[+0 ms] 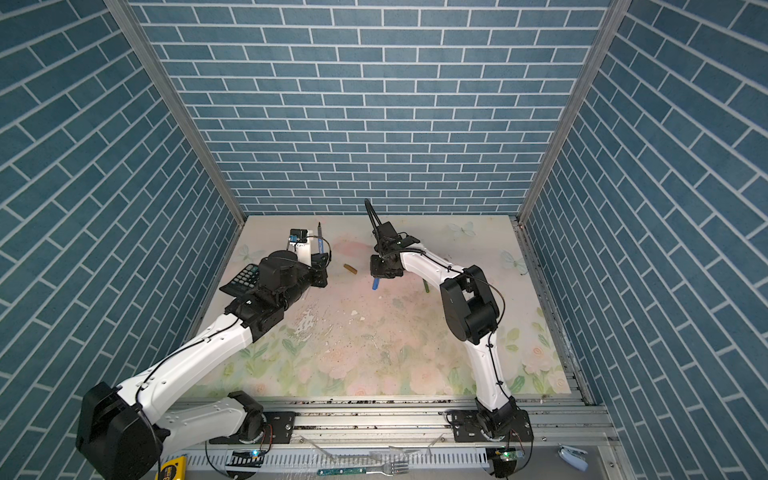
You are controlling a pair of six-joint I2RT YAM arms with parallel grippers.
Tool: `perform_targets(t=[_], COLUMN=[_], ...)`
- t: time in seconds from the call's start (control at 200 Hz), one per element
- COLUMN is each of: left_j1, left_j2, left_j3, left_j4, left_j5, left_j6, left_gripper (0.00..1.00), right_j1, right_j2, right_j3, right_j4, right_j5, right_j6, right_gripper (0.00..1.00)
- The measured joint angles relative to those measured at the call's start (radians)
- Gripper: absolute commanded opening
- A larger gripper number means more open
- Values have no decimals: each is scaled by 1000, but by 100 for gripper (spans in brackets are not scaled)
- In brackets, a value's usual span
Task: Insert the pens into the pen caps
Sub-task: 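Move the right gripper away from the pen to above the blue cap, then lower the right gripper onto the blue cap and close on it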
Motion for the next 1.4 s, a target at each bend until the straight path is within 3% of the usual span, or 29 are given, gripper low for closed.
perform_targets(t=[0.325, 1.4], left_j1=[0, 0], left_j2=[2, 7], left_j3=[0, 0], left_j4=[0, 0], left_j5=[23, 49], left_j6=[-5, -8], left_gripper=[0, 0], right_j1=[0, 0], right_j2=[80, 92], right_j3=[29, 31], right_j4=[-45, -29], right_j5=[3, -20], right_j6=[0, -1], right_gripper=[26, 25])
